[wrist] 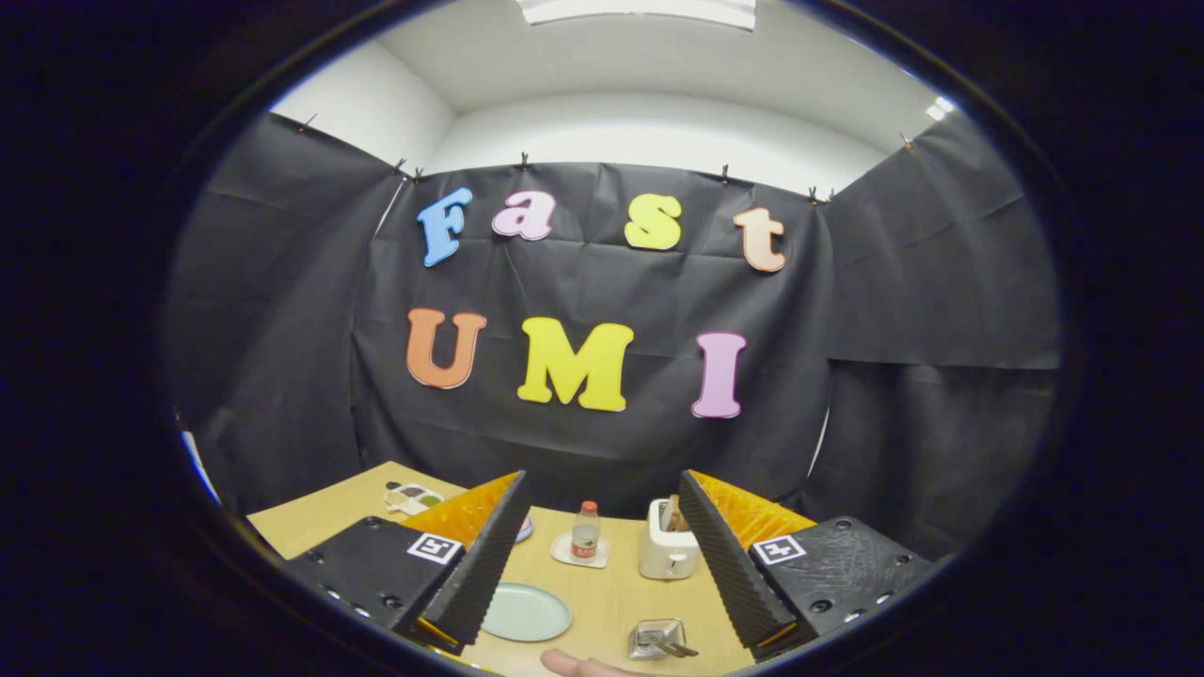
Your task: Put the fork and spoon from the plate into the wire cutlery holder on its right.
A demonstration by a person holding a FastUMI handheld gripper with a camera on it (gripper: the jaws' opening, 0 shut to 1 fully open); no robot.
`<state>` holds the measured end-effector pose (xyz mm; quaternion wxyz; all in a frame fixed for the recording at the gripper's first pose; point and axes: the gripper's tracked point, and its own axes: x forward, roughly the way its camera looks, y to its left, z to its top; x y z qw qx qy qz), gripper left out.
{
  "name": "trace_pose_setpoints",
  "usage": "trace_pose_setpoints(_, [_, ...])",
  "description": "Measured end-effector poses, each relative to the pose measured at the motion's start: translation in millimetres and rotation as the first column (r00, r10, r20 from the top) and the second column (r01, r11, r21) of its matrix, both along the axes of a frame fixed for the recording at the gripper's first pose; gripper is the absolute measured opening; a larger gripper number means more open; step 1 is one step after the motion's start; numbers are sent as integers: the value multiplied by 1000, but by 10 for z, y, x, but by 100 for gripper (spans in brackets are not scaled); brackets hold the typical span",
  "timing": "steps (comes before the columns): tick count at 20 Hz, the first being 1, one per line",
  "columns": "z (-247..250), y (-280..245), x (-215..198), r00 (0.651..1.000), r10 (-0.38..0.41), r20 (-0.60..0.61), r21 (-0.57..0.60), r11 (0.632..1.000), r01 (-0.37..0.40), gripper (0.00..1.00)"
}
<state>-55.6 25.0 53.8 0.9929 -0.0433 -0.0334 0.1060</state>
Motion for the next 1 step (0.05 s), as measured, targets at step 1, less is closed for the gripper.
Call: trace_pose_setpoints(1, [-6, -18, -5, 1000, 1, 5, 0, 1000, -1, 96])
